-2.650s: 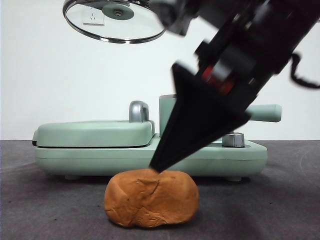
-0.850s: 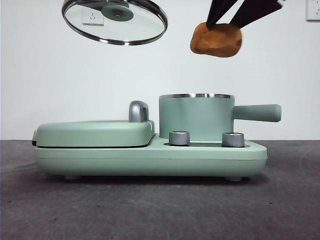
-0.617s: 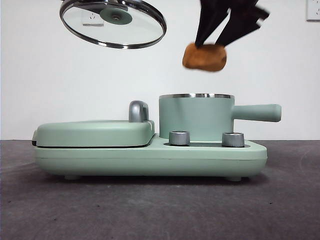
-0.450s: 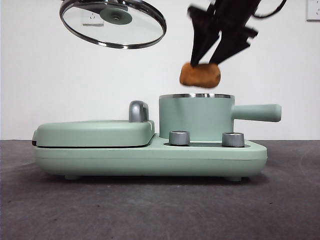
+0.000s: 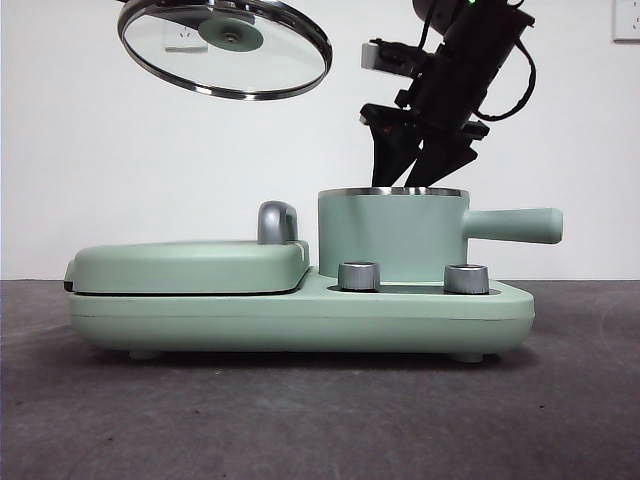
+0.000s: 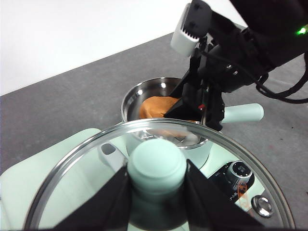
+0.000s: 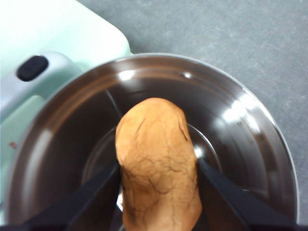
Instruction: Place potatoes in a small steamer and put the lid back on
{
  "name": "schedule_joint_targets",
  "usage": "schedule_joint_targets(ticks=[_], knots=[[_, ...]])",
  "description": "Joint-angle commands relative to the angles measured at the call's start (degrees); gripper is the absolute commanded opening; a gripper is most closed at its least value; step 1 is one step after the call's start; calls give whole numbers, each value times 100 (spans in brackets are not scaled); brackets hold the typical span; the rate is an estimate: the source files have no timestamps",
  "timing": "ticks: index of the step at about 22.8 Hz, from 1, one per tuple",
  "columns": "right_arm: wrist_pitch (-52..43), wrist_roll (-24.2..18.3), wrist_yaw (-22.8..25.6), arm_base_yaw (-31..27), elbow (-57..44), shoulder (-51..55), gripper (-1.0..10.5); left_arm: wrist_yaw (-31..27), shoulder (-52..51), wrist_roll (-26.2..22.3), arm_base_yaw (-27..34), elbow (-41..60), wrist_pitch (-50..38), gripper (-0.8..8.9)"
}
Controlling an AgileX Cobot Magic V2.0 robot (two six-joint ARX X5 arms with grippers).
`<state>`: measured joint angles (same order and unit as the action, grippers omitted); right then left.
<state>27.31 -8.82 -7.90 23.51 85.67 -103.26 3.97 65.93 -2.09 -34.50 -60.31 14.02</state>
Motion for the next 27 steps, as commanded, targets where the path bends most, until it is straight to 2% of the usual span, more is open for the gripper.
schedule_joint_targets(ticks=[1, 2, 5, 9, 13, 15, 19, 23, 27], knots=[[-90, -79, 66, 24, 149, -168, 222, -7, -35, -20, -22, -107, -179, 14], [-81, -81, 42, 24, 149, -201, 230, -7, -35, -20, -22, -107, -177, 14], [-31, -83, 44, 24, 149, -238, 350, -7, -35, -20, -22, -107, -166, 14], [-170, -81, 42, 24, 212, -101, 350, -4, -35, -17, -22, -107, -157, 14], [505, 170, 9, 42, 378, 514, 347, -4, -35, -17, -22, -107, -155, 14], [675, 243, -258, 63, 223, 901, 309, -4, -35, -17, -22, -107, -155, 14], [291, 271, -254, 203, -935, 2072, 284, -7, -33, -17, -22, -107, -142, 14], [-564, 654, -240, 350, -2573, 3501, 284, -4, -33, -17, -22, -107, -138, 14], [-866, 833, 24, 457, -3484, 4489, 284, -4, -22, -17, -24, -107, -151, 14]])
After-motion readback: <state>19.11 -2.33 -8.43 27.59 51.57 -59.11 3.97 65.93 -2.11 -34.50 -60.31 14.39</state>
